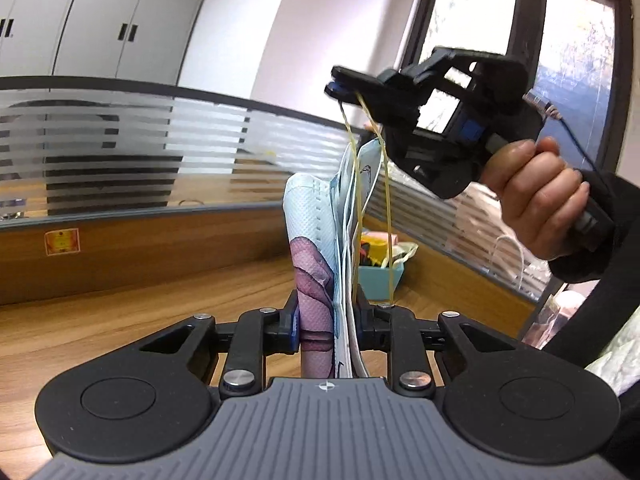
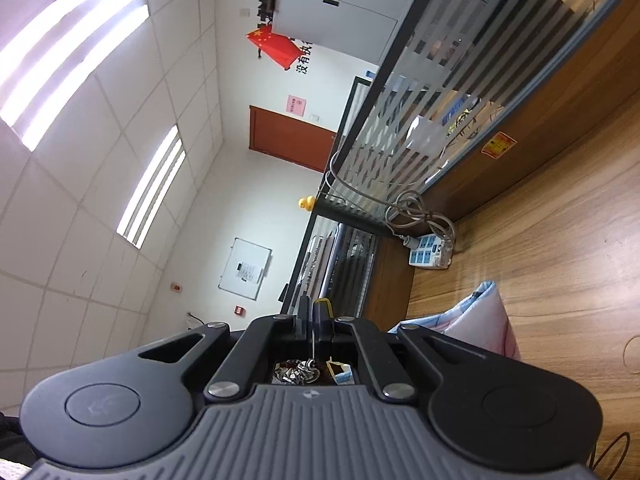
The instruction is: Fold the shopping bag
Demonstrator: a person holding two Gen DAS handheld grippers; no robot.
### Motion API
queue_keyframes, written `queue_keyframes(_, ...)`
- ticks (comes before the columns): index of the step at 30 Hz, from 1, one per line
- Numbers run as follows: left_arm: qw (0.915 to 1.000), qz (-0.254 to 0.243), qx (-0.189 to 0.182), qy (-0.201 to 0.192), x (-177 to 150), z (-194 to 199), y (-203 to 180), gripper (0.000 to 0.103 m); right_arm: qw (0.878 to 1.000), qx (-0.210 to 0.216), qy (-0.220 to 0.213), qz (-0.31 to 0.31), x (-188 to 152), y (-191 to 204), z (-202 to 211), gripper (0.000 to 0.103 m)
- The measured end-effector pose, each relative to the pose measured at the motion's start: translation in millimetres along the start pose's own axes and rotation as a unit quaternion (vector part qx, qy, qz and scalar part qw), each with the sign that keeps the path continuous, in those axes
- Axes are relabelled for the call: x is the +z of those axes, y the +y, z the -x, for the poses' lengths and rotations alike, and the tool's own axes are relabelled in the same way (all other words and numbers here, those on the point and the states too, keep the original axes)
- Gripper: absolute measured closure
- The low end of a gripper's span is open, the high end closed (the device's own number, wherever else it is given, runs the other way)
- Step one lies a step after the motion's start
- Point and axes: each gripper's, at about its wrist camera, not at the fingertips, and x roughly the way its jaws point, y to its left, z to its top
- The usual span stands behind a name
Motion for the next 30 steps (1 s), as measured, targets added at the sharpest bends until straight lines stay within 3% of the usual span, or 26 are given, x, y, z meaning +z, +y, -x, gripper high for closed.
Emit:
queue_keyframes(8,0.9993,0.037,-0.005,0.004,-1.7,1.3,9.2,0.078,1.0,0.012,-0.003,-0.016,-0.4,-3.4,1.1,0.102)
queue_keyframes(17,0.9998,0.001,-0.015,-0.011,-0.2,9.4,-0.6,0.079,1.0,-0.009,0.0,-0.011,4.2,-5.2,-1.8,0.102)
queue_keyframes(25,0.9984,-0.046,-0.029,-0.014,4.4,13.5,-13.2,0.079,0.996,-0.075,0.033,0.023,18.5,2.7,-9.0,0.103)
queue_keyframes(30,0.9971,-0.07,-0.031,-0.001,6.3,13.6,-16.8,0.08,0.986,-0.125,0.068,0.081,25.9,18.9,-16.9,0.103)
